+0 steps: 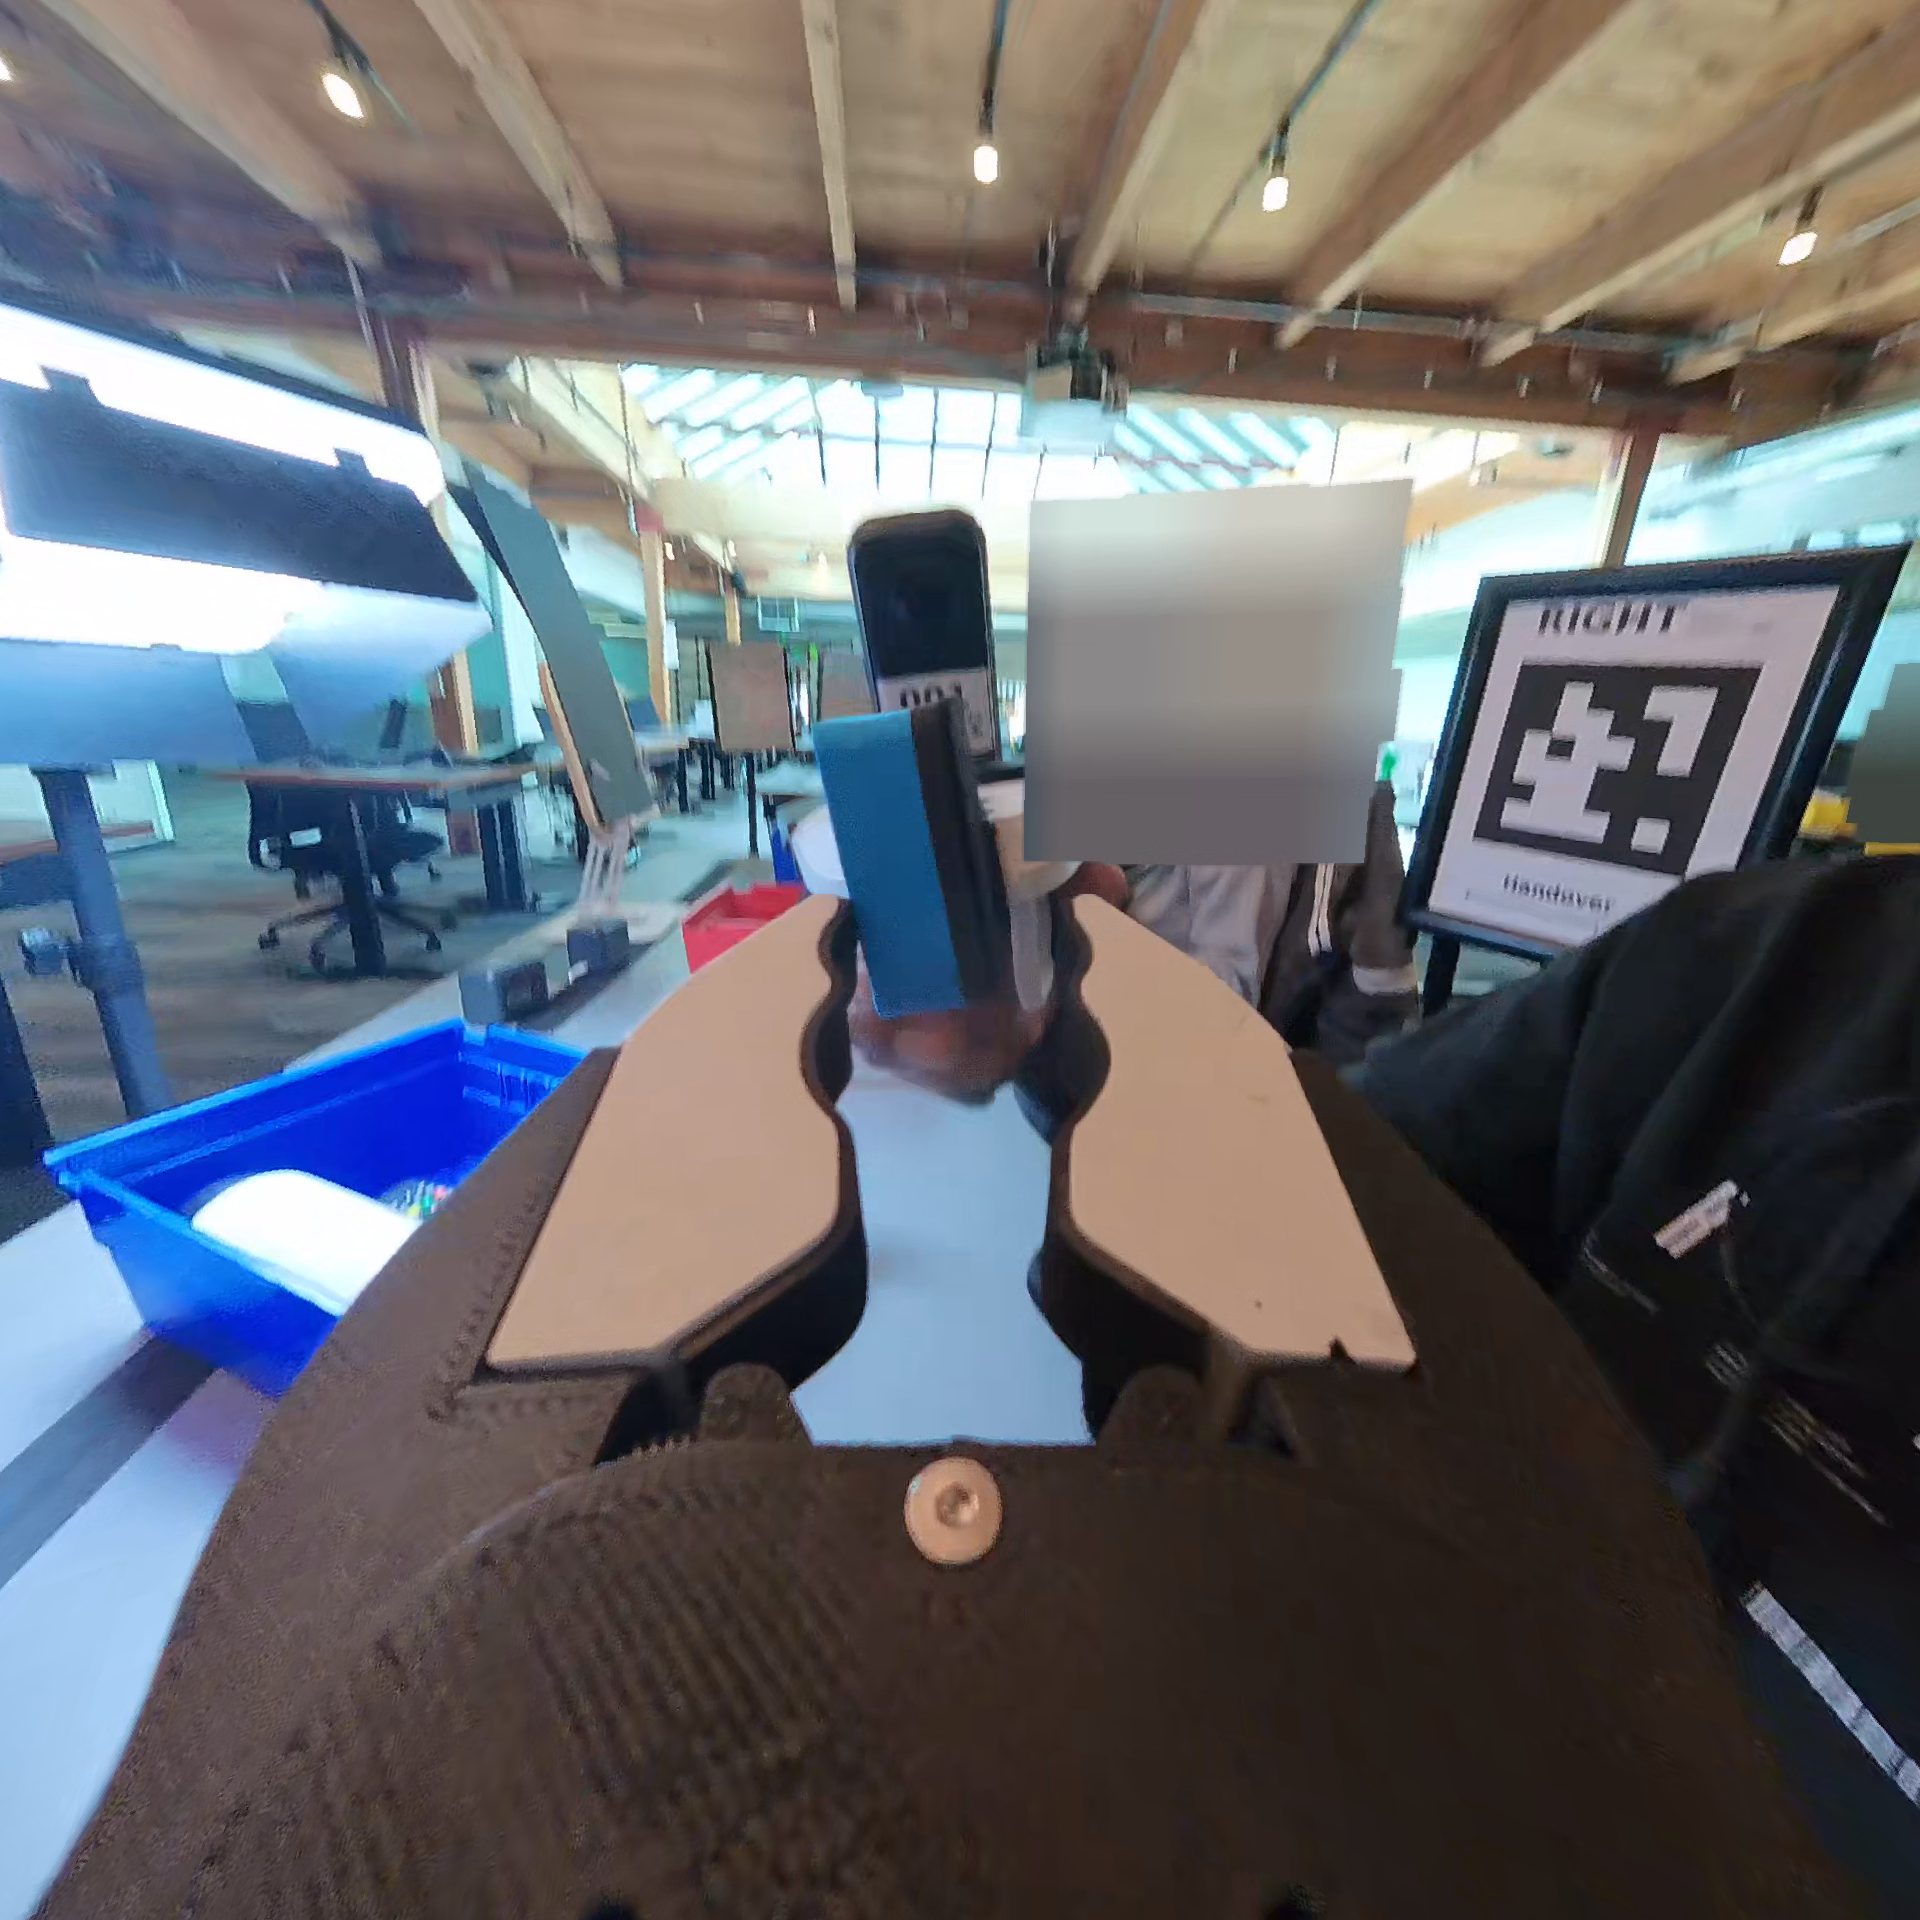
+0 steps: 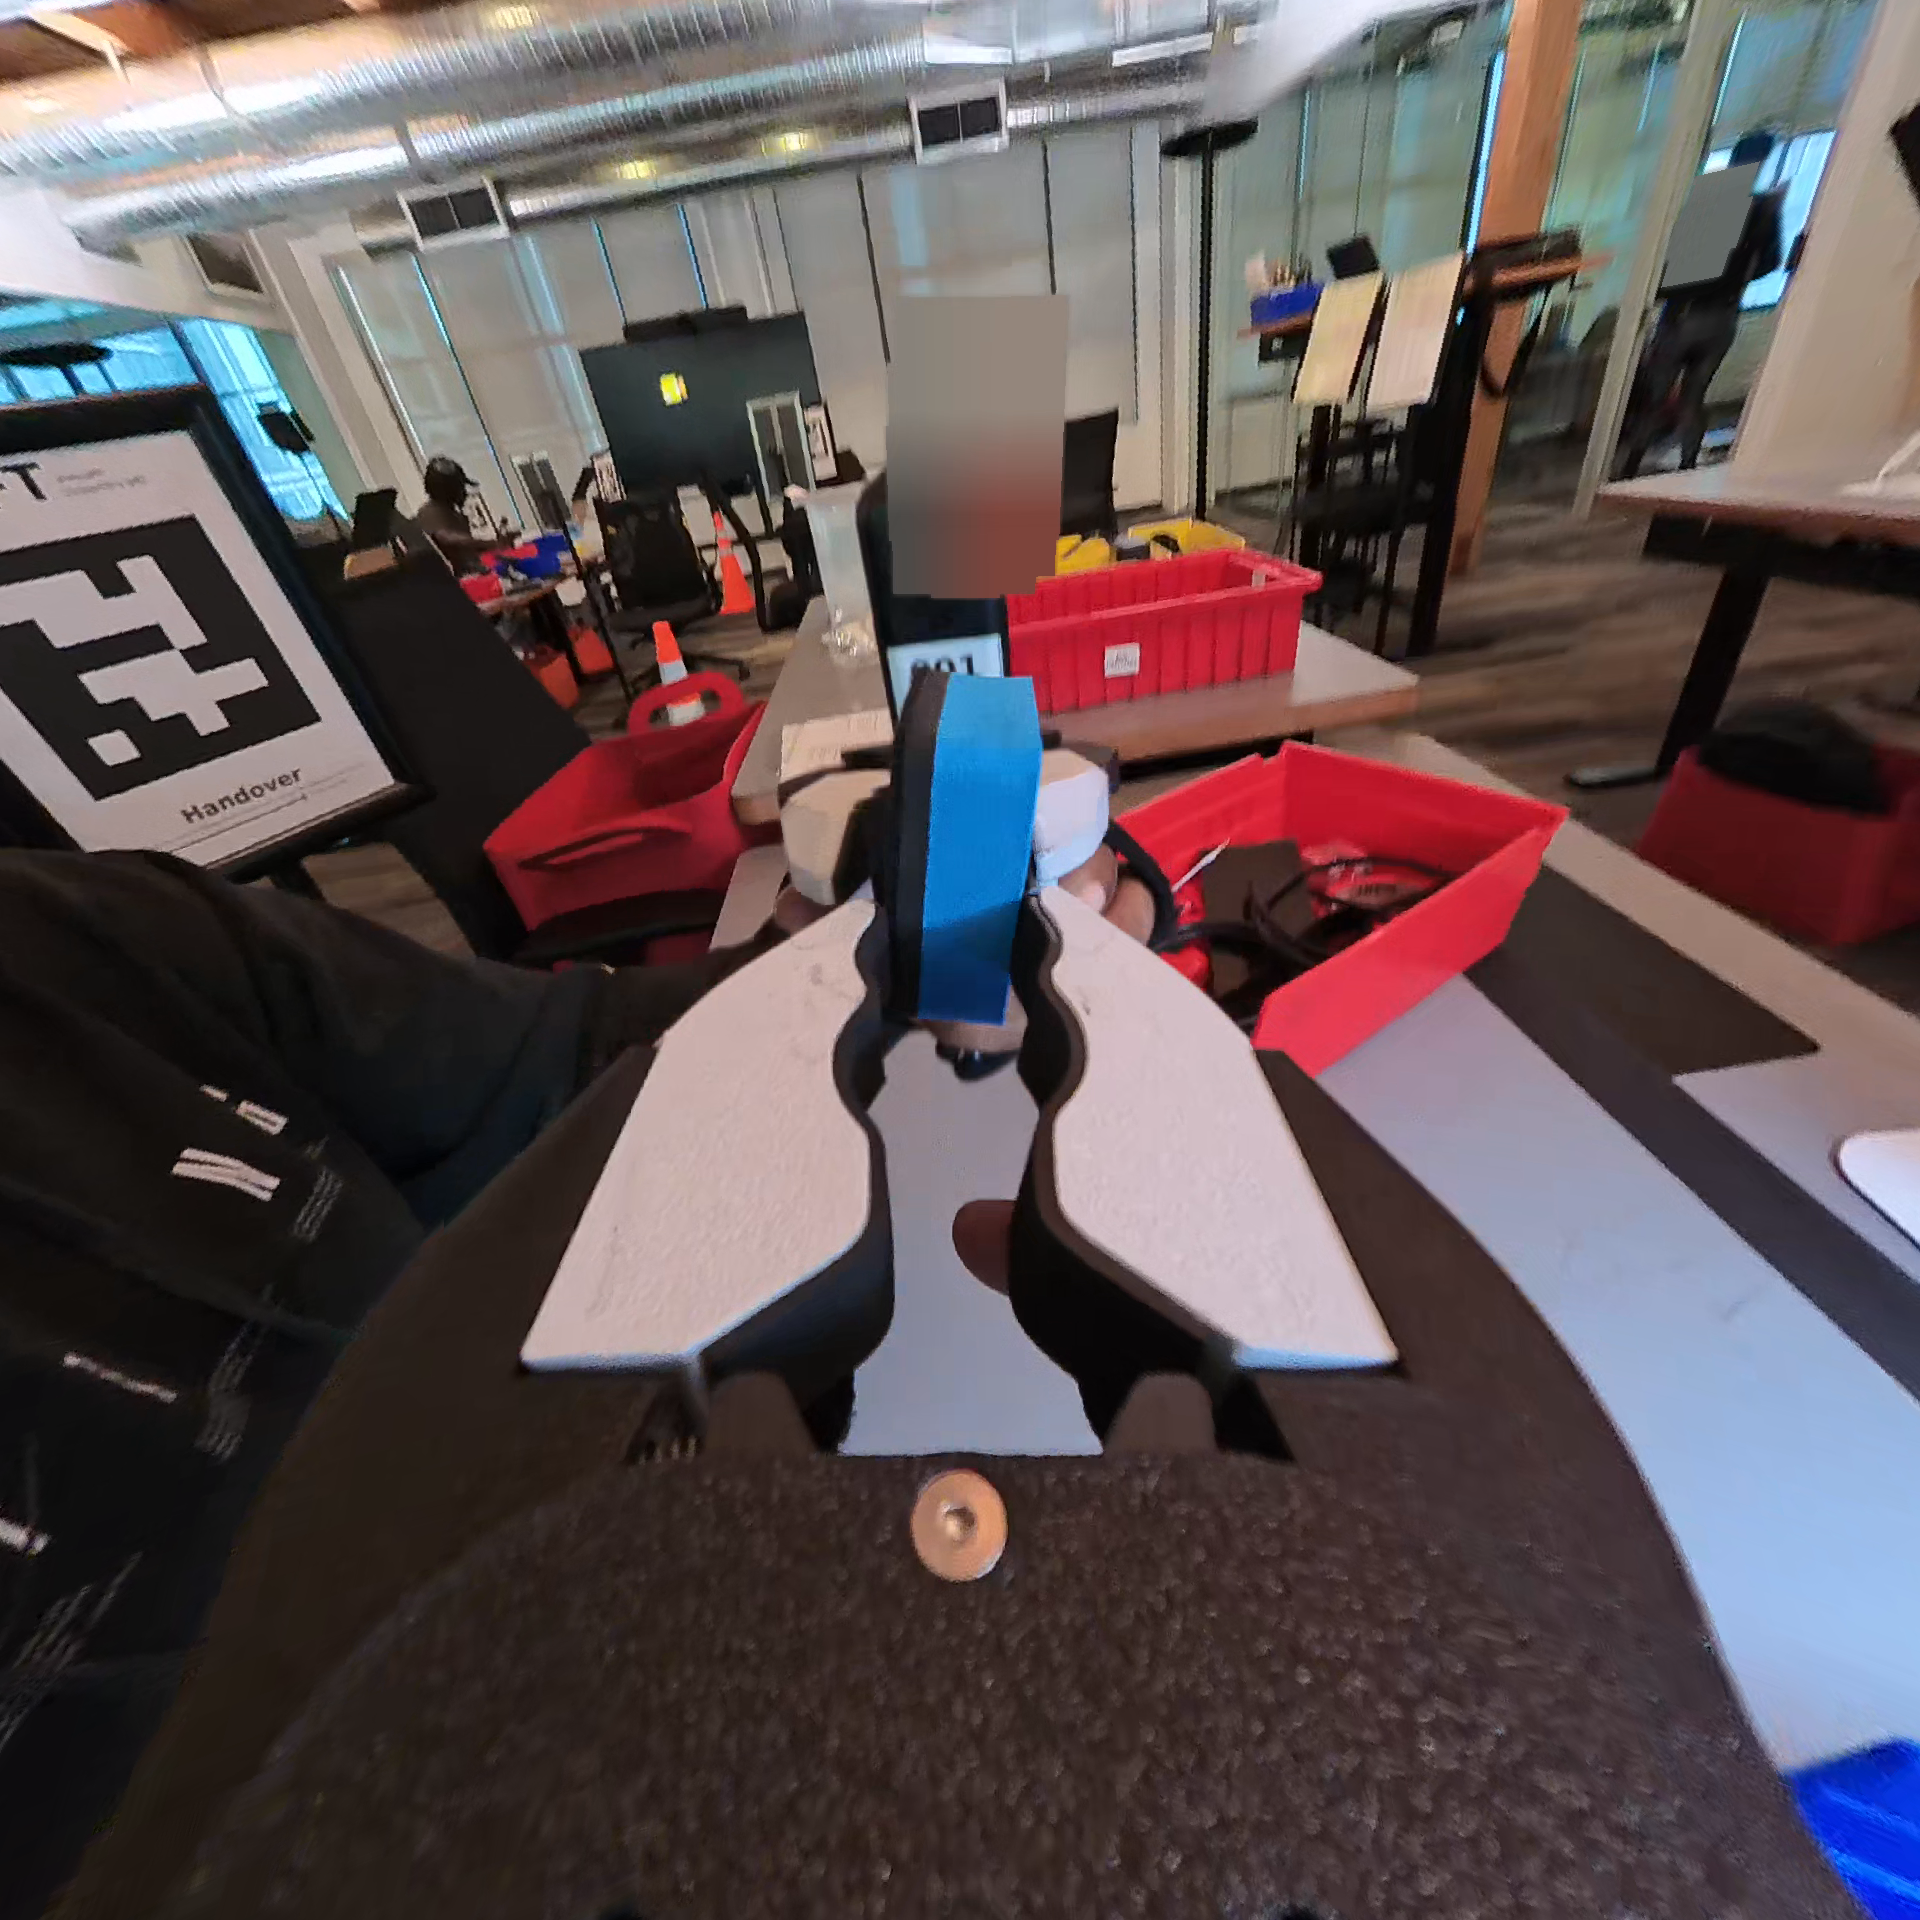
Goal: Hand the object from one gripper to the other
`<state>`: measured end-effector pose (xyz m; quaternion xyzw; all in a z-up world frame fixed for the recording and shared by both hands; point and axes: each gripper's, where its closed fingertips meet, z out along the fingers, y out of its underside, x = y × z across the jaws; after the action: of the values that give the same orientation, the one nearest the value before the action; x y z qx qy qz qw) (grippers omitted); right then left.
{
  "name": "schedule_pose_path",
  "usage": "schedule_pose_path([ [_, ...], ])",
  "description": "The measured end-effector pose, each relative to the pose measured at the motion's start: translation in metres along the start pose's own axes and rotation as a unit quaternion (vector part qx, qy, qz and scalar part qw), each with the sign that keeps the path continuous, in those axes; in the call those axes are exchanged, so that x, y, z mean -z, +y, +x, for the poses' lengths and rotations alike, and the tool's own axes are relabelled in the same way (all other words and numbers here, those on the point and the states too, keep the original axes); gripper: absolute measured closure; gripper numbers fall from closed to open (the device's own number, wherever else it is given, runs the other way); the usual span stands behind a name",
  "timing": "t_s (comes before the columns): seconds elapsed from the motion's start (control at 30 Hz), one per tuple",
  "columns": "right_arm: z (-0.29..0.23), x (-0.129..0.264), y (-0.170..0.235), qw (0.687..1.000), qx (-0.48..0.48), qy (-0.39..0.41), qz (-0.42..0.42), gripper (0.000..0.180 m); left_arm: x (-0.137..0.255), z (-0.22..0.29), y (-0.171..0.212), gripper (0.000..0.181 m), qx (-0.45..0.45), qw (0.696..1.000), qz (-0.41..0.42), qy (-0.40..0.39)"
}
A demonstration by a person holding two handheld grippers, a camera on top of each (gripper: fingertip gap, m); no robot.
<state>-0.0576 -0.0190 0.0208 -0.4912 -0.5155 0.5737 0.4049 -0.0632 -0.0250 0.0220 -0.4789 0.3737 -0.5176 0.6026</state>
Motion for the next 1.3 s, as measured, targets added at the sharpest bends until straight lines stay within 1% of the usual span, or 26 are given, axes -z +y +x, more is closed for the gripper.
schedule_pose_path([
  [0.03, 0.0, 0.001, 0.002, 1.0, 0.0, -0.001, -0.009, 0.158, 0.0, -0.001, 0.006, 0.146, 0.006, 1.0, -0.024, -0.004],
  [0.07, 0.001, 0.002, 0.004, 1.0, 0.002, 0.0, -0.016, 0.157, 0.0, -0.003, 0.011, 0.152, 0.011, 0.999, -0.042, -0.009],
  [0.1, 0.001, 0.002, 0.005, 1.0, 0.002, 0.001, -0.018, 0.157, -0.001, -0.005, 0.013, 0.156, 0.011, 0.999, -0.047, -0.013],
  [0.2, 0.004, 0.004, -0.004, 1.0, 0.011, 0.01, 0.016, 0.157, -0.004, -0.01, 0.011, 0.158, 0.008, 0.999, -0.031, -0.028],
  [0.27, 0.006, 0.005, -0.014, 0.998, 0.013, 0.009, 0.063, 0.156, -0.007, -0.011, 0.004, 0.159, 0.008, 0.999, 0.003, -0.039],
  [0.33, 0.004, 0.003, -0.018, 0.996, 0.011, -0.001, 0.09, 0.151, -0.008, -0.012, 0.0, 0.159, 0.015, 0.998, 0.03, -0.047],
  [0.47, 0.007, -0.006, -0.012, 0.997, 0.009, 0.006, 0.082, 0.154, -0.007, -0.013, -0.004, 0.159, 0.022, 0.998, 0.04, -0.054],
  [0.53, 0.008, -0.007, -0.013, 0.996, 0.003, 0.005, 0.091, 0.156, -0.006, -0.013, -0.006, 0.158, 0.028, 0.997, 0.044, -0.054],
  [0.63, 0.007, -0.006, -0.01, 0.998, -0.003, -0.001, 0.069, 0.157, -0.006, -0.011, -0.005, 0.158, 0.027, 0.998, 0.034, -0.045],
  [0.7, 0.007, -0.004, -0.001, 1.0, 0.001, 0.005, 0.024, 0.157, -0.001, -0.011, -0.007, 0.149, 0.027, 0.999, 0.021, -0.042],
  [0.73, 0.008, -0.003, 0.004, 1.0, 0.005, 0.01, 0.003, 0.157, 0.003, -0.011, -0.008, 0.148, 0.027, 0.999, 0.014, -0.039],
  [0.8, 0.009, -0.002, 0.009, 1.0, 0.013, 0.021, -0.019, 0.157, 0.006, -0.012, -0.002, 0.151, 0.02, 0.999, -0.023, -0.044],
  [0.83, 0.008, -0.002, 0.011, 0.999, 0.013, 0.02, -0.028, 0.157, 0.007, -0.013, 0.001, 0.157, 0.013, 0.998, -0.04, -0.049],
  [0.87, 0.009, -0.002, 0.011, 0.999, 0.016, 0.023, -0.027, 0.157, 0.008, -0.013, 0.003, 0.158, 0.006, 0.998, -0.048, -0.051],
  [0.93, 0.009, -0.002, 0.006, 1.0, 0.018, 0.024, -0.011, 0.156, 0.008, -0.014, 0.0, 0.159, -0.002, 0.998, -0.037, -0.055],
  [0.97, 0.009, -0.002, 0.001, 0.999, 0.02, 0.023, 0.012, 0.156, 0.007, -0.014, -0.003, 0.159, -0.003, 0.998, -0.025, -0.058],
  [1.03, 0.011, -0.001, -0.008, 0.998, 0.018, 0.02, 0.057, 0.155, 0.007, -0.015, -0.01, 0.16, 0.001, 0.998, 0.014, -0.062],
  [1.07, 0.012, -0.001, -0.01, 0.997, 0.012, 0.017, 0.072, 0.15, 0.007, -0.016, -0.015, 0.16, 0.008, 0.997, 0.039, -0.061],
  [1.1, 0.013, -0.003, -0.01, 0.997, 0.008, 0.014, 0.075, 0.147, 0.007, -0.018, -0.017, 0.16, 0.019, 0.996, 0.058, -0.063],
  [1.17, 0.015, -0.007, -0.006, 0.997, 0.012, 0.018, 0.073, 0.146, 0.006, -0.022, -0.014, 0.16, 0.029, 0.995, 0.07, -0.069],
  [1.23, 0.019, -0.009, -0.004, 0.997, 0.016, 0.031, 0.072, 0.156, 0.003, -0.024, -0.01, 0.16, 0.034, 0.994, 0.072, -0.075],
  [1.3, 0.019, -0.008, -0.003, 0.998, 0.01, 0.027, 0.062, 0.157, 0.002, -0.024, -0.009, 0.16, 0.043, 0.994, 0.072, -0.072],
])
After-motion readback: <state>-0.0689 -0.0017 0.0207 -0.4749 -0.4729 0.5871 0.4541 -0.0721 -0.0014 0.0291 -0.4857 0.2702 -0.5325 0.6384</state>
